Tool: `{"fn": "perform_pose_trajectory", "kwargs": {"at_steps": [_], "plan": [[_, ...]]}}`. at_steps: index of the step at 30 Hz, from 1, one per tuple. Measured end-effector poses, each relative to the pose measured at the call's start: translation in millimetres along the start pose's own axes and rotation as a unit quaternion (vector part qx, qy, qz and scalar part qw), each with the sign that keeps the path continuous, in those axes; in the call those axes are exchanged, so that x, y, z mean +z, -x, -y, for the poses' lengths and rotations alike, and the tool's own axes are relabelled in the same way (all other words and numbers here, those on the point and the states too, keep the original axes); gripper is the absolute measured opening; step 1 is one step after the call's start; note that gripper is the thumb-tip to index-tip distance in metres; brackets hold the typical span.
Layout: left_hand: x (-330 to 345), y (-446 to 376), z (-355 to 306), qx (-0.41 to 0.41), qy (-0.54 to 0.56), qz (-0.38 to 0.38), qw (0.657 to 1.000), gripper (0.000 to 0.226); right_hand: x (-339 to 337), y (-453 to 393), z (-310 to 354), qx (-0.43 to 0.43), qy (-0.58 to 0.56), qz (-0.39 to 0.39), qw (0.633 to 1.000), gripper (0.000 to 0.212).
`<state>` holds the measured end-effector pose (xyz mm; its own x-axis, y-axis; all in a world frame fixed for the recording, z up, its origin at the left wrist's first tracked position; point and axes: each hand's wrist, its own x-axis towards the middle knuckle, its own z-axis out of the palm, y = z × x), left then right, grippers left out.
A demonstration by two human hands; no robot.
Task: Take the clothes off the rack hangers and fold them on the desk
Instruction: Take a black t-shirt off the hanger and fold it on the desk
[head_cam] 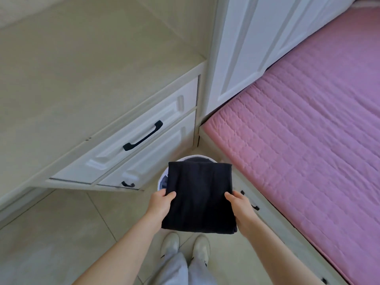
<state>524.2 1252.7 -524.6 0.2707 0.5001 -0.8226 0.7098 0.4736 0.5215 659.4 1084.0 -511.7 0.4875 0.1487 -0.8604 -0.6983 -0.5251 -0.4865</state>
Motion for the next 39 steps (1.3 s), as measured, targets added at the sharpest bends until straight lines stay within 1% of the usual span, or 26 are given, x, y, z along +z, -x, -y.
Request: {"fn": "perform_pose_trajectory", "kwargs": {"at_steps": [5,10,12,15,18,20,22,24,25,26,27,29,33,36,39], "plan": [[27,-85,21,0.006,-0.062,0.010,0.998,0.016,21,-93,-35,0.010,-0.001,-0.028,1.000,0.021],[48,-166,54,0.001,-0.117,-0.011,0.993,0.015,43,-177,-72,0.026,0.012,-0.035,0.999,0.022],[51,-185,62,0.000,-0.133,-0.019,0.991,0.015,50,-196,-79,0.031,0.017,-0.029,0.999,0.022],[61,-217,77,0.000,-0.152,-0.019,0.988,0.019,55,-230,-88,0.039,0.031,-0.020,0.999,0.029],[68,-247,88,0.004,-0.155,-0.020,0.988,0.016,57,-255,-93,0.056,0.028,-0.038,0.997,0.042],[71,-258,92,0.011,-0.171,-0.036,0.985,0.028,55,-266,-98,0.058,0.033,-0.062,0.996,0.044],[73,-271,96,0.013,-0.202,-0.043,0.978,0.024,54,-273,-102,0.056,0.050,-0.077,0.994,0.044],[73,-279,98,0.016,-0.251,-0.043,0.967,0.018,53,-278,-105,0.055,0.110,-0.076,0.990,0.043],[72,-281,98,0.012,-0.273,-0.033,0.961,0.025,53,-279,-106,0.052,0.148,-0.070,0.985,0.042],[72,-280,97,0.002,-0.294,-0.017,0.956,0.042,53,-278,-105,0.052,0.178,-0.062,0.981,0.039],[73,-277,95,-0.006,-0.301,0.001,0.954,0.054,53,-278,-104,0.051,0.193,-0.055,0.978,0.036],[74,-270,91,-0.012,-0.304,0.030,0.952,0.061,53,-274,-99,0.045,0.186,-0.041,0.981,0.036],[73,-247,74,0.004,-0.301,0.084,0.950,0.054,47,-248,-82,0.035,0.151,-0.017,0.988,0.051],[72,-224,52,0.015,-0.269,0.096,0.958,0.039,37,-231,-74,0.022,0.120,-0.016,0.992,0.046],[67,-185,21,0.055,-0.245,0.106,0.962,0.027,28,-177,-41,-0.006,0.070,-0.014,0.997,0.035]]}}
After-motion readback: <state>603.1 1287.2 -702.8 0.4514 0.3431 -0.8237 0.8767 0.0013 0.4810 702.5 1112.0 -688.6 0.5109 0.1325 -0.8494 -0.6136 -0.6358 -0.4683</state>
